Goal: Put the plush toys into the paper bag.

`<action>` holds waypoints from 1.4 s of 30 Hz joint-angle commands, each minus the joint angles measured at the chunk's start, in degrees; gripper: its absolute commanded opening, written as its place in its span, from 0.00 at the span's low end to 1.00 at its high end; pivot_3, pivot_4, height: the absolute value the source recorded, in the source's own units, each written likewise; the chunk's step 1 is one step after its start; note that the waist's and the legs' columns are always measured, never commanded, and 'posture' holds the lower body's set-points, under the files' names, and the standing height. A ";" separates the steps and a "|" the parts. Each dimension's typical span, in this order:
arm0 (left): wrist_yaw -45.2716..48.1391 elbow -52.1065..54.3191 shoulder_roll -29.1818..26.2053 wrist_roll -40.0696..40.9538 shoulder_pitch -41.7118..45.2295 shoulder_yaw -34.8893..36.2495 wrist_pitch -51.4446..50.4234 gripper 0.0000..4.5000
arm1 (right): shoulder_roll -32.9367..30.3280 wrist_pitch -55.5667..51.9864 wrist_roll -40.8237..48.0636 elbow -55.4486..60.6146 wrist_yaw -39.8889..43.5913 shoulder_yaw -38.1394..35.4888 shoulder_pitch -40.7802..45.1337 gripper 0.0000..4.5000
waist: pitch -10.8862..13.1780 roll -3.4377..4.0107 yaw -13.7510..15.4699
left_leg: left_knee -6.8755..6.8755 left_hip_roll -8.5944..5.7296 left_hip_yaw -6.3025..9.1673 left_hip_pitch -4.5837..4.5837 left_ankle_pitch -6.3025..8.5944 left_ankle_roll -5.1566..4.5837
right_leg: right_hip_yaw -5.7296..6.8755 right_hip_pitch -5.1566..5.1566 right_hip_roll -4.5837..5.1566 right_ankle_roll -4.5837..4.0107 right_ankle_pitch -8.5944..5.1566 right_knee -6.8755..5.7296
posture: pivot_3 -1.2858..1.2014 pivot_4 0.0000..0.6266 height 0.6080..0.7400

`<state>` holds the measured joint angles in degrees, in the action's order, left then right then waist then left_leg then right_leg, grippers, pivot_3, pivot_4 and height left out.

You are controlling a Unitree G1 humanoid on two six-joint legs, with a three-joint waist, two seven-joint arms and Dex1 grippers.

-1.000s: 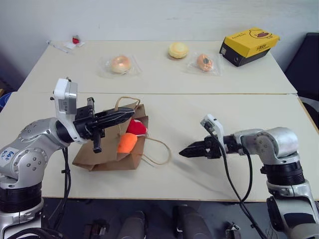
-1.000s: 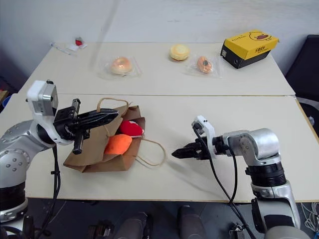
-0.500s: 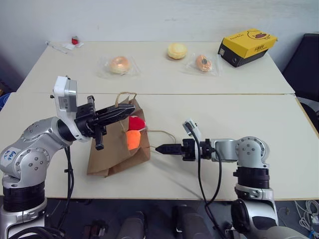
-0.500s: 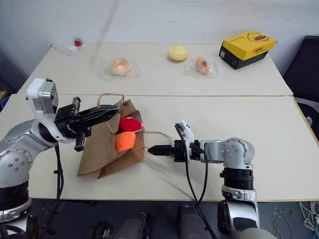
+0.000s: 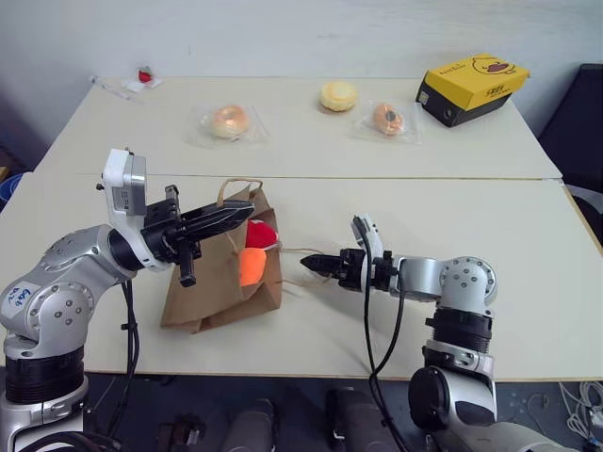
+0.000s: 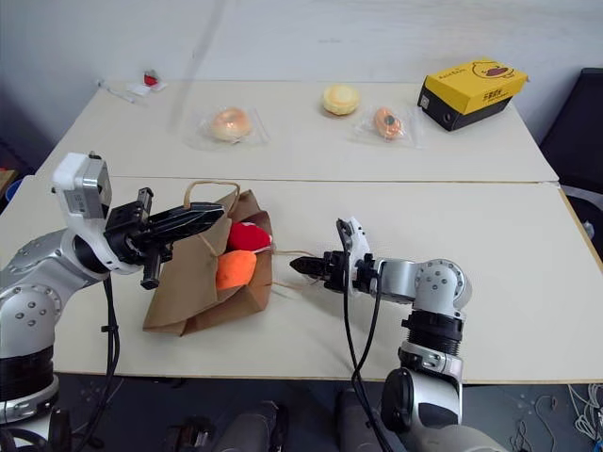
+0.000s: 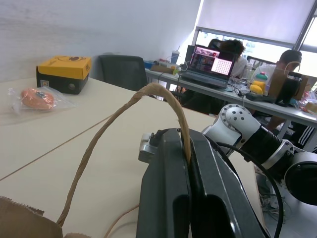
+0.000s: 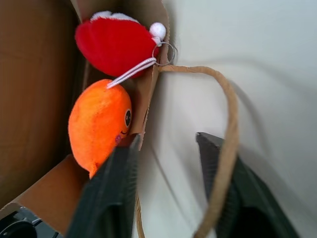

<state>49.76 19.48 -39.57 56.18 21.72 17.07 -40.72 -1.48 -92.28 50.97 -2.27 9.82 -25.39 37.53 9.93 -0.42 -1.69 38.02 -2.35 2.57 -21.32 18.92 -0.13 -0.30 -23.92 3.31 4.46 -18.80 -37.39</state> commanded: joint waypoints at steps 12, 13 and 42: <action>3.38 -7.79 3.44 -6.66 7.80 -3.73 7.79 0.00 | -18.54 0.61 30.64 9.16 3.27 -10.17 4.42 0.01 | 0.05 0.09 0.48 | 0.02 -0.08 0.01 -0.11 -0.01 -0.12 | 0.03 0.01 0.10 0.01 0.00 0.14 | 0.52 0.24 1.00; 3.74 -8.73 3.95 -7.31 8.44 -4.18 8.47 0.00 | -20.18 1.48 32.76 8.89 2.61 -9.88 4.63 0.01 | 0.06 0.08 0.46 | 0.02 -0.08 0.02 -0.11 0.00 -0.14 | 0.05 0.04 0.10 0.01 0.00 0.22 | 0.52 0.24 1.00; 3.32 -14.37 14.29 -19.06 12.24 -10.39 21.37 0.00 | -36.22 26.62 43.51 10.27 -5.97 6.68 -2.51 0.01 | 0.08 0.10 1.18 | 0.13 0.03 -0.01 -0.30 0.03 -0.22 | 0.11 0.04 0.08 0.08 0.05 0.41 | 0.52 0.24 1.00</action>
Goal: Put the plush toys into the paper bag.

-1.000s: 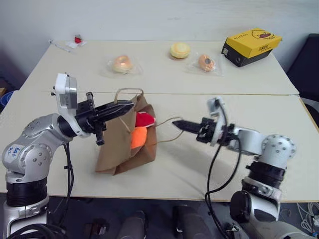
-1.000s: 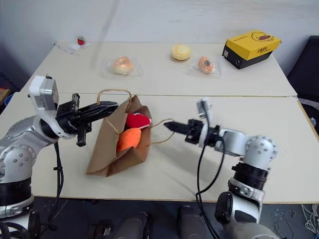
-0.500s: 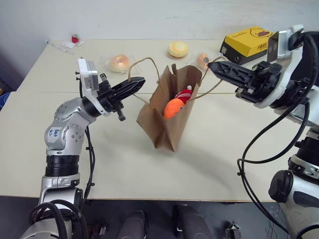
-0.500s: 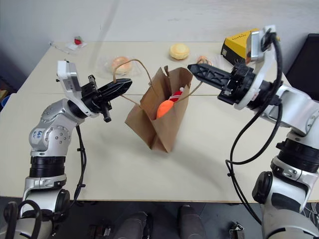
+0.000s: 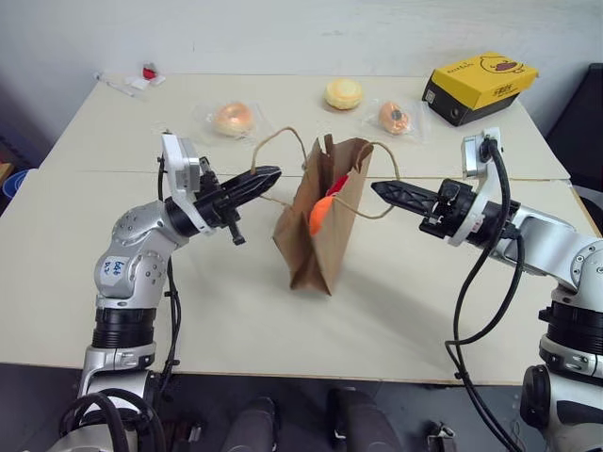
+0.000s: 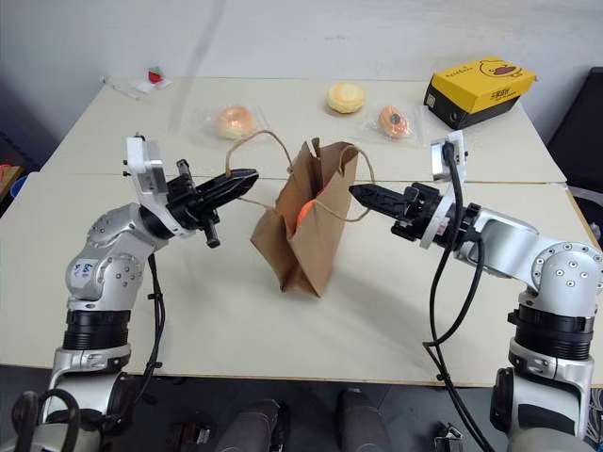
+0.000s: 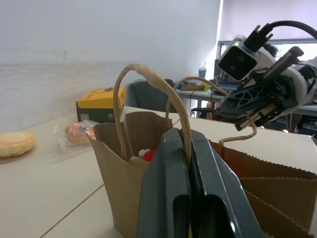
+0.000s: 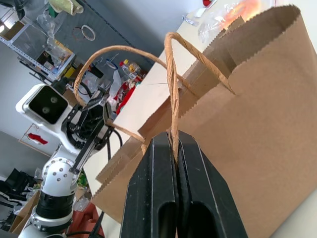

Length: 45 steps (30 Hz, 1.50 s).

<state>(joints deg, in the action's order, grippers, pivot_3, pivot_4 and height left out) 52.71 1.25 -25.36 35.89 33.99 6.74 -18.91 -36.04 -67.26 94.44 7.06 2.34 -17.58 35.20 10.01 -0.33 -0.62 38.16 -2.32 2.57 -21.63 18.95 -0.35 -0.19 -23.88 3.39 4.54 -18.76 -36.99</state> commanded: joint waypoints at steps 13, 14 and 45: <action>1.29 4.44 0.63 0.44 0.90 -2.47 -1.70 0.00 | -8.86 2.44 -6.22 1.53 8.17 -2.11 -5.37 0.01 | 0.00 -0.01 0.70 | 0.02 -0.01 0.01 0.00 0.01 -0.02 | 0.02 0.05 0.00 0.01 0.00 0.05 | 0.52 0.24 1.00; 1.27 4.20 0.83 0.35 1.16 -2.65 -1.60 0.00 | -8.89 2.81 -7.44 1.50 8.65 -1.95 -5.34 0.01 | 0.00 -0.01 0.68 | 0.02 -0.01 0.01 0.00 0.01 -0.02 | 0.03 0.05 0.00 0.01 0.00 0.05 | 0.52 0.24 1.00; -0.47 16.40 -10.63 12.76 -11.32 8.20 -17.32 1.00 | -14.04 10.38 -16.98 4.93 33.25 -10.11 -14.43 0.99 | 0.01 -0.02 0.97 | 0.00 -0.01 0.04 0.10 0.04 -0.07 | 0.04 0.20 0.01 0.01 0.00 0.17 | 0.52 0.24 1.00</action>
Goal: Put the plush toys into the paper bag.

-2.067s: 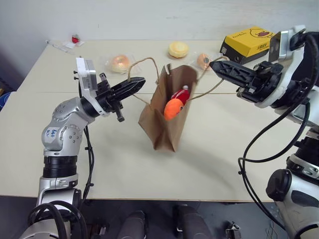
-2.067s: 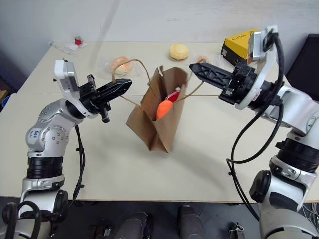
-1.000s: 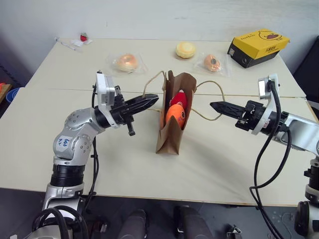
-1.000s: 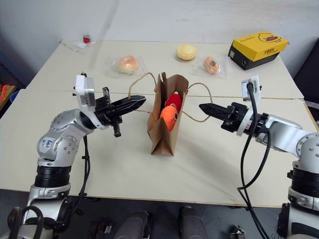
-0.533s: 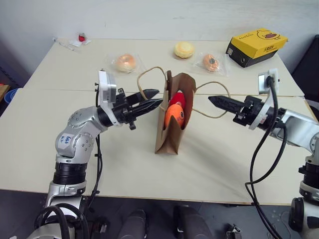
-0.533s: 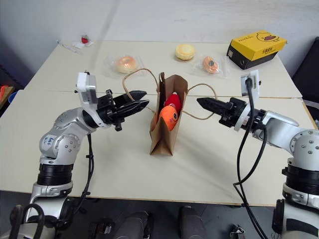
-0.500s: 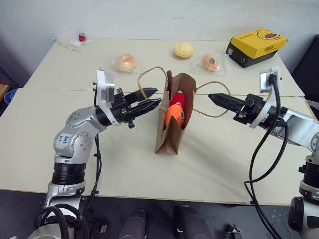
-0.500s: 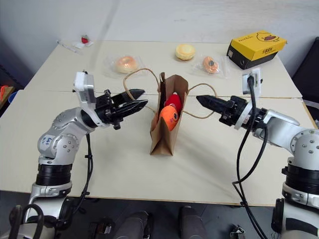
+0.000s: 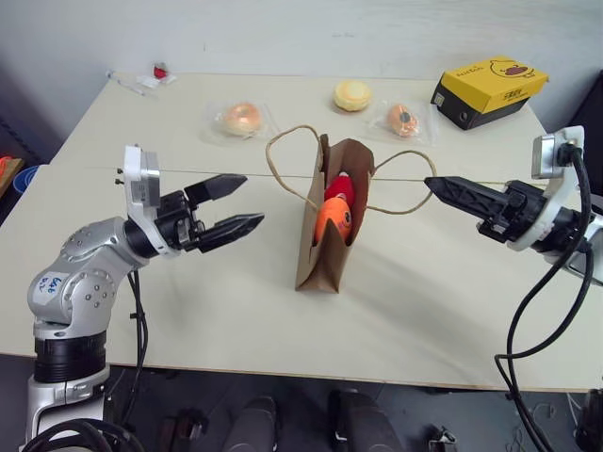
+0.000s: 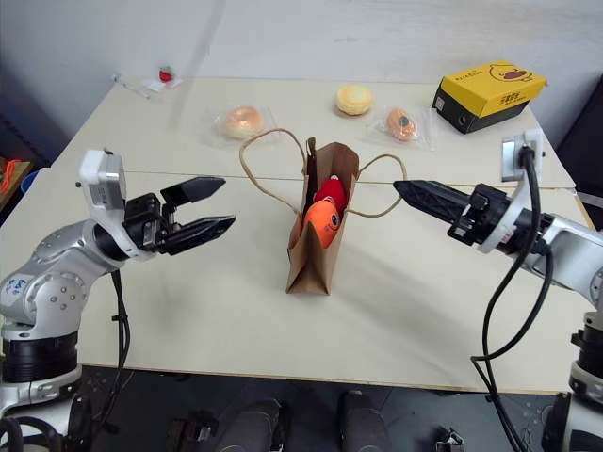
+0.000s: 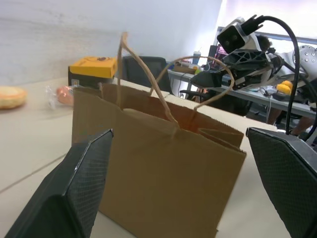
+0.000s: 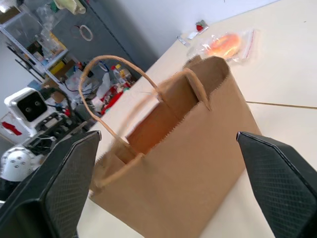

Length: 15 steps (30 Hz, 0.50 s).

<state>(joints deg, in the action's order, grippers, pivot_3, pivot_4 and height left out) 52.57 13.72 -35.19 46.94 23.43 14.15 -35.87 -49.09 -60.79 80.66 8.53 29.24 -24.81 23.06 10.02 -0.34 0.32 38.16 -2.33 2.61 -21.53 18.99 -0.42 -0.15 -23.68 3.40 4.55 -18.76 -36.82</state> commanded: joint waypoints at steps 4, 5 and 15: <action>-1.90 6.78 -0.54 2.26 -3.68 1.97 -0.40 1.00 | -0.86 9.09 -10.38 5.70 13.54 -3.35 -9.70 0.91 | 0.00 0.00 0.07 | -0.02 0.01 0.00 0.02 0.00 0.00 | 0.00 0.00 -0.01 0.00 0.00 0.00 | 0.52 0.24 1.00; -2.36 7.59 -0.34 2.26 -4.59 2.15 -0.19 1.00 | -0.90 9.90 -11.92 6.14 15.19 -3.03 -11.76 0.86 | 0.00 0.00 0.14 | -0.03 0.01 -0.01 0.03 0.01 -0.01 | -0.01 0.01 -0.01 0.00 0.00 -0.01 | 0.52 0.24 1.00; -11.07 12.90 6.34 -3.77 -11.16 -3.87 4.17 1.00 | 8.02 40.84 -48.07 9.73 20.14 20.00 -15.44 0.10 | -0.01 0.02 -0.21 | -0.03 -0.04 -0.09 0.33 -0.02 0.05 | -0.13 0.13 -0.02 0.00 0.00 0.01 | 0.52 0.24 1.00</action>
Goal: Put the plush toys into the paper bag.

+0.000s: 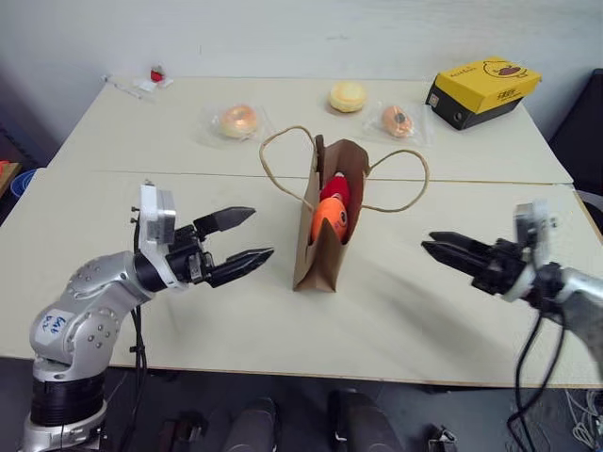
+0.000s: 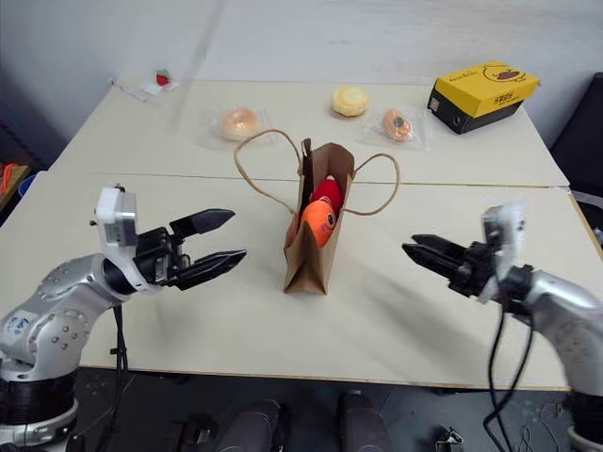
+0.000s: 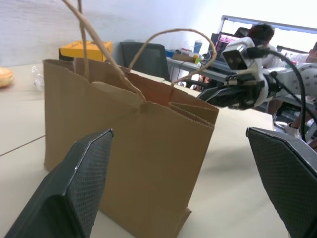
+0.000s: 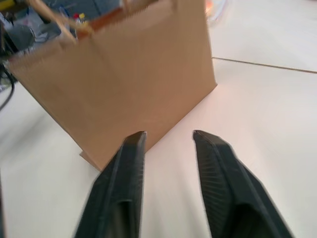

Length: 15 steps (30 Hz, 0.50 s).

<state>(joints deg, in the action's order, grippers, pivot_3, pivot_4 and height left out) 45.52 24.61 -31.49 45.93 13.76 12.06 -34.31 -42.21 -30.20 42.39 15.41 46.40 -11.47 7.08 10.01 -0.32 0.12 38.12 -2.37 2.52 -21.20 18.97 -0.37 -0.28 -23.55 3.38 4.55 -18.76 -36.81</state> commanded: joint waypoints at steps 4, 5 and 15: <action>-6.02 3.80 5.54 -4.59 -3.37 -4.77 4.09 1.00 | 6.43 13.68 -14.27 0.78 1.57 11.92 4.40 0.01 | 0.02 -0.03 -0.16 | 0.01 0.01 0.01 -0.04 -0.01 0.02 | 0.00 -0.06 -0.02 0.00 0.00 0.00 | 0.52 0.24 1.00; -6.83 4.42 6.29 -4.39 -3.46 -5.19 4.06 1.00 | 7.53 14.29 -15.62 -0.21 1.19 13.00 5.52 0.01 | 0.02 -0.03 -0.14 | 0.02 0.00 0.01 -0.04 -0.01 0.04 | 0.00 -0.06 -0.02 0.00 0.00 -0.02 | 0.52 0.24 1.00; -10.26 5.36 8.30 -7.44 -2.20 -8.70 5.21 1.00 | 12.78 15.34 -19.81 -0.80 2.85 19.11 8.54 0.01 | 0.02 -0.03 0.04 | 0.03 -0.01 0.05 -0.03 -0.02 0.05 | 0.03 -0.04 -0.01 0.00 0.00 0.01 | 0.52 0.24 1.00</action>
<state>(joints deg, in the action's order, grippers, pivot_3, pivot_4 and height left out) 36.18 28.77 -23.62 39.09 10.63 3.72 -30.52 -29.93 -15.33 22.34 12.73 48.62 7.03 15.39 10.02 -0.35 0.16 38.16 -2.38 2.58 -21.22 18.95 -0.32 -0.25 -23.59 3.37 4.55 -18.76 -36.81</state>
